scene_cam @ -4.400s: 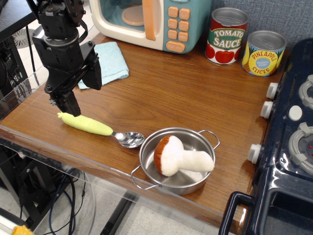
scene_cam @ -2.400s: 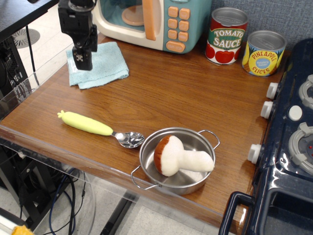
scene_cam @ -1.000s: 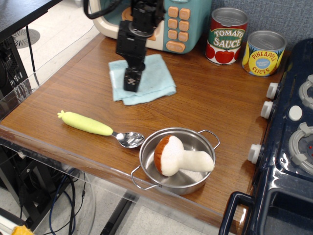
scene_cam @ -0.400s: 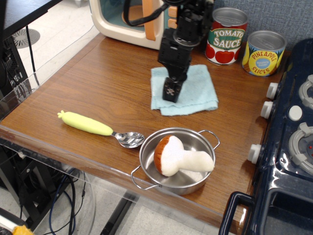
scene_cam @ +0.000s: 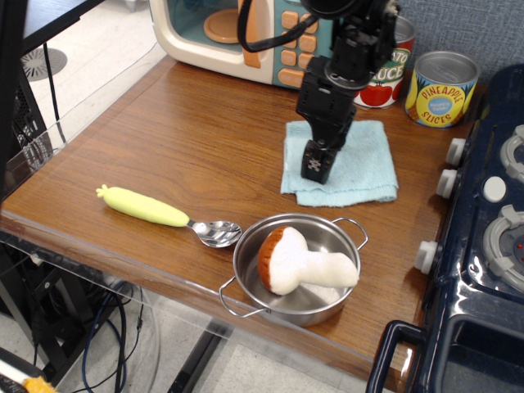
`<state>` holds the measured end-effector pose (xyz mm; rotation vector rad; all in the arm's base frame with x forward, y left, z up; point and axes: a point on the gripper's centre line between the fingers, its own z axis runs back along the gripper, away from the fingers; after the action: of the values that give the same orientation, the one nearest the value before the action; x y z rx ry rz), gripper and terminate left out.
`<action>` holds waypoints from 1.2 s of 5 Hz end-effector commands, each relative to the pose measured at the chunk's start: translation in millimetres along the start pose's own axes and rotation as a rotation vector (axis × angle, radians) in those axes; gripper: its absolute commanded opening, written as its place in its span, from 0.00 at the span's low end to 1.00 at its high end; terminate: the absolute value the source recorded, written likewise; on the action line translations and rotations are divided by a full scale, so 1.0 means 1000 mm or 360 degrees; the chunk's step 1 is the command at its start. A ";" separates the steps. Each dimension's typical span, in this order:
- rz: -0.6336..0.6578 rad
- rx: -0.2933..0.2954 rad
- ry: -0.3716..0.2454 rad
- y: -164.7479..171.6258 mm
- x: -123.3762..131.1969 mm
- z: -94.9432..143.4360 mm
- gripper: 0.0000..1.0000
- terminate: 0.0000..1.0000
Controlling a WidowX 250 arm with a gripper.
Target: PICK UP THE WHITE TOWEL AND PUT NEAR THE VESSEL
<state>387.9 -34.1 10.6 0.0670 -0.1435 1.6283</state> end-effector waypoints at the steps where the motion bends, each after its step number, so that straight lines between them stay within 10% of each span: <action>1: -0.0029 -0.0108 0.0033 0.008 -0.007 0.033 1.00 0.00; 6: 0.0035 -0.0348 0.0140 0.017 0.027 0.103 1.00 0.00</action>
<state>370.1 -28.9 94.5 -0.1232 -0.2146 1.6208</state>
